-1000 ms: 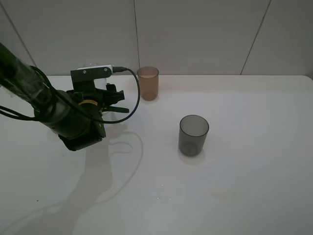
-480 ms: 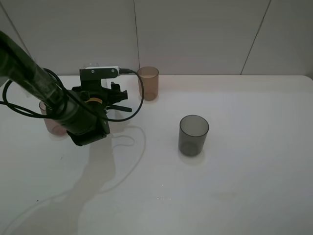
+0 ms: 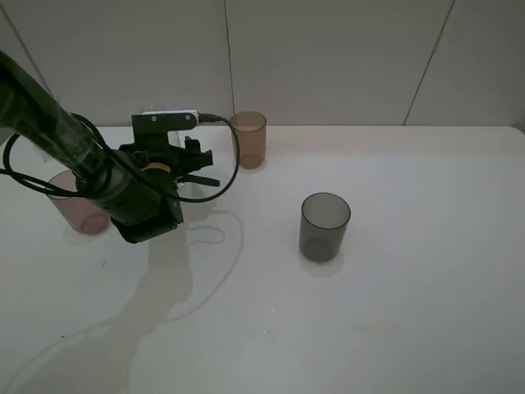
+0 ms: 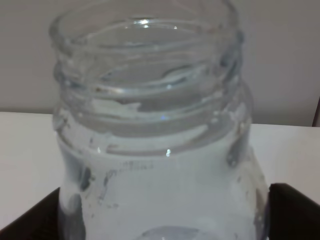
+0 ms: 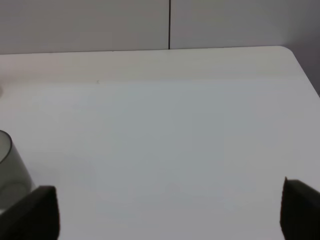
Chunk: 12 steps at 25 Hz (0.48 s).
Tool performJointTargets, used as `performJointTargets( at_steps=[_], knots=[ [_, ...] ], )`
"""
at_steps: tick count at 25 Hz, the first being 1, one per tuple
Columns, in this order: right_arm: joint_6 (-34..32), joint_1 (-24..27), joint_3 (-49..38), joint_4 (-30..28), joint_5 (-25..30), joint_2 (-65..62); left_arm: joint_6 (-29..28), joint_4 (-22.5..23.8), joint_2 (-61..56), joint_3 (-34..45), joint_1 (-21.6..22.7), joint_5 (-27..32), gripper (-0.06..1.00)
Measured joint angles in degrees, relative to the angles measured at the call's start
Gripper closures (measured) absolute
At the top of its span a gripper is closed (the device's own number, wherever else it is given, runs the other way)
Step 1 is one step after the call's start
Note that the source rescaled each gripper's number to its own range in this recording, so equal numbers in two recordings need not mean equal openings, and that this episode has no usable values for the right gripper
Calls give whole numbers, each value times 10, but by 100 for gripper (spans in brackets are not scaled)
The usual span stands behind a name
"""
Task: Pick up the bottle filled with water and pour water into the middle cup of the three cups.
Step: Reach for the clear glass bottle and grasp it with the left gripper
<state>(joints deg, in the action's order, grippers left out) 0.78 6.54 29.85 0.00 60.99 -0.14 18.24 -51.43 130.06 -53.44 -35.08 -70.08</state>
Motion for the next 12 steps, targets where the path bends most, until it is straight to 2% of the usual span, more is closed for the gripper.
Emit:
performJointTargets(
  at_steps=[12],
  knots=[
    [0, 0, 0, 0, 0, 0, -3, 15, -2, -19, 13, 0, 8]
  ],
)
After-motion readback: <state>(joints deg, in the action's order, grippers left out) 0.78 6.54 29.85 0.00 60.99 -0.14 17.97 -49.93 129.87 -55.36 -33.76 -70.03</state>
